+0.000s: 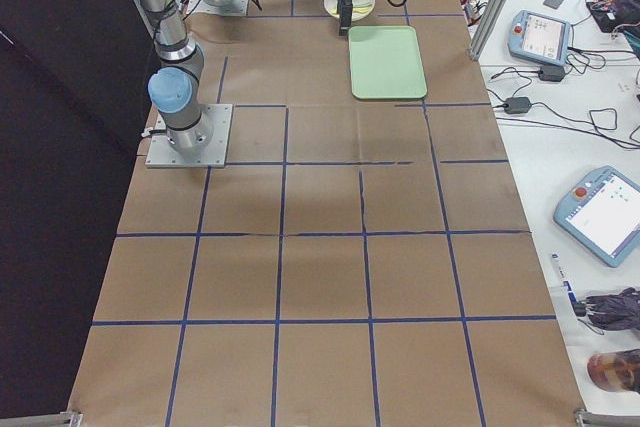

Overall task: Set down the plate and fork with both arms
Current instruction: 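Lift the plate with the left gripper and carry it onto the green tray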

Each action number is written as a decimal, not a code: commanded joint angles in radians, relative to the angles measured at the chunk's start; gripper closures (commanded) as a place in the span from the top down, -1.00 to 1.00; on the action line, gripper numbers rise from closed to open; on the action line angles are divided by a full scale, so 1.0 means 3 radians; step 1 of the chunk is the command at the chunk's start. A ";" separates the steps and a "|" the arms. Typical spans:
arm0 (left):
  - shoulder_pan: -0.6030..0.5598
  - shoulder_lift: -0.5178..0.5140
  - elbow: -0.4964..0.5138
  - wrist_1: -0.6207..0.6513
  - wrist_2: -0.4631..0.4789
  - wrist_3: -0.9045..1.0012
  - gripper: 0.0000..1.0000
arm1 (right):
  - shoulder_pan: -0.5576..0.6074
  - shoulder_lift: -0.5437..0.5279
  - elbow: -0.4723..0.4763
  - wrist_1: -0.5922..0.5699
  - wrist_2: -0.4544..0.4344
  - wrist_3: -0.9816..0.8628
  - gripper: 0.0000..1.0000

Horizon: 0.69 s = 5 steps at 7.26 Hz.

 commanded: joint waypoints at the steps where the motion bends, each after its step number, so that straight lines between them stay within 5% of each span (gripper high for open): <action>1: -0.0522 -0.0498 0.0540 0.0012 -0.0014 -0.0341 -1.00 | 0.0000 -0.0001 0.0005 0.0000 0.0000 0.0005 1.00; 5: -0.1091 -0.1353 0.1553 -0.0004 -0.0004 -0.0812 -1.00 | 0.0000 -0.0001 0.0000 0.0000 0.0000 0.0005 1.00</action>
